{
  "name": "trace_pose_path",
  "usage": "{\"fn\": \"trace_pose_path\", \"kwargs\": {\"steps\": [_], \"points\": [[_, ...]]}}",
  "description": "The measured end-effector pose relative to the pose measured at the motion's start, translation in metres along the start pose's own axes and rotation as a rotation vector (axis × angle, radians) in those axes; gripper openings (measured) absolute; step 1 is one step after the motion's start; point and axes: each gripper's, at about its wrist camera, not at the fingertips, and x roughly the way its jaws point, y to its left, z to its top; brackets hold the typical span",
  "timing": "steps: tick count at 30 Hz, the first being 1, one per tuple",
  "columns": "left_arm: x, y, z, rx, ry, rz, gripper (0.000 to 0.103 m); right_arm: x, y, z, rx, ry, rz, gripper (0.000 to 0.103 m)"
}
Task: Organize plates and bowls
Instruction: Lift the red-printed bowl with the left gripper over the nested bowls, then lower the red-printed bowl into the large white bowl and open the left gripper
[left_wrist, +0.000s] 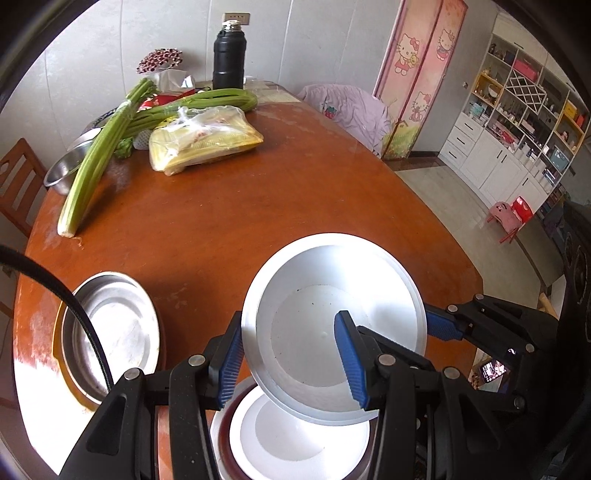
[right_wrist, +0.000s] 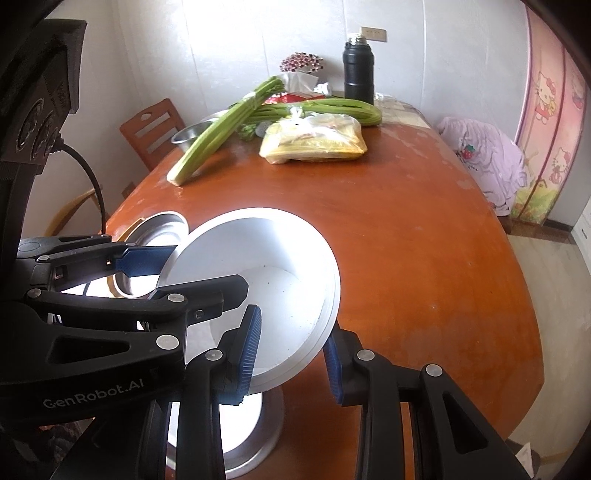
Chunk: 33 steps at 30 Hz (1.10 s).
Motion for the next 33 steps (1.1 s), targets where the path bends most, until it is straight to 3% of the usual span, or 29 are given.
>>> {"fn": "trace_pose_path", "kwargs": {"steps": [16,33], "points": [[-0.025,0.015,-0.026,-0.035,-0.039,0.015,0.048,-0.011,0.028,-0.011,-0.059,-0.008,0.031,0.035],[-0.027,0.015,-0.060,-0.046,-0.026,0.023,0.048,-0.009,0.041,-0.033,-0.091,0.010,0.043,0.035]]}}
